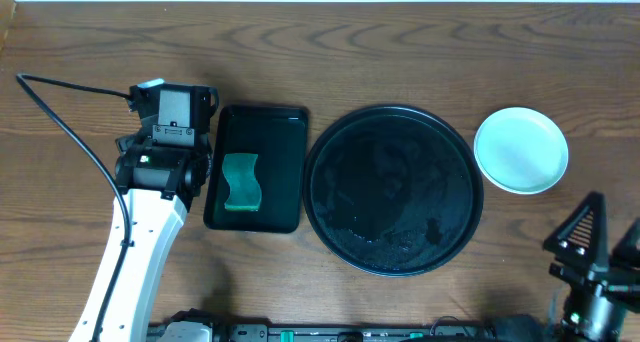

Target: Clean dirty plates on tray and stack at the side

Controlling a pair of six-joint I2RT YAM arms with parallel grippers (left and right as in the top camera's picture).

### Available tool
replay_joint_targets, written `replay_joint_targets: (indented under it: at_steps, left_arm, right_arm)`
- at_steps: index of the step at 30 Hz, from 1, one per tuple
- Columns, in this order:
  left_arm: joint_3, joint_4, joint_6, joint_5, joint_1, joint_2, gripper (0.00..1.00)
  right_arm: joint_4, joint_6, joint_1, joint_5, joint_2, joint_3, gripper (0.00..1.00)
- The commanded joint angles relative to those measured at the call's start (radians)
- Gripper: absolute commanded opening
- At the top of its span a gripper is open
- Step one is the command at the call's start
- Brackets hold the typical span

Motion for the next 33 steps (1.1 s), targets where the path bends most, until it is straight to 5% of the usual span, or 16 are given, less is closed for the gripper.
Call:
replay_joint_targets:
  at_steps: [1,18,25,33]
  left_arm:
    - [0.019,-0.002,0.009,-0.019,0.002,-0.002,0.8]
    - [0.019,-0.002,0.009,-0.019,0.002,-0.002,0.8]
    - [0.019,-0.002,0.009,-0.019,0.002,-0.002,0.81]
    - [0.019,-0.002,0.009,-0.019,0.002,-0.002,0.81]
  right_arm:
    - [0.074,0.002,-0.005,0.009,-0.006,-0.074,0.99]
    - [0.592,0.029,-0.005,0.01,-0.006,-0.498,0.99]
    - [0.484,0.017,-0.004,0.001,-0.006,-0.499,0.99]
    - [0.167,0.015,-0.004,0.002,-0.006,-0.499,0.99]
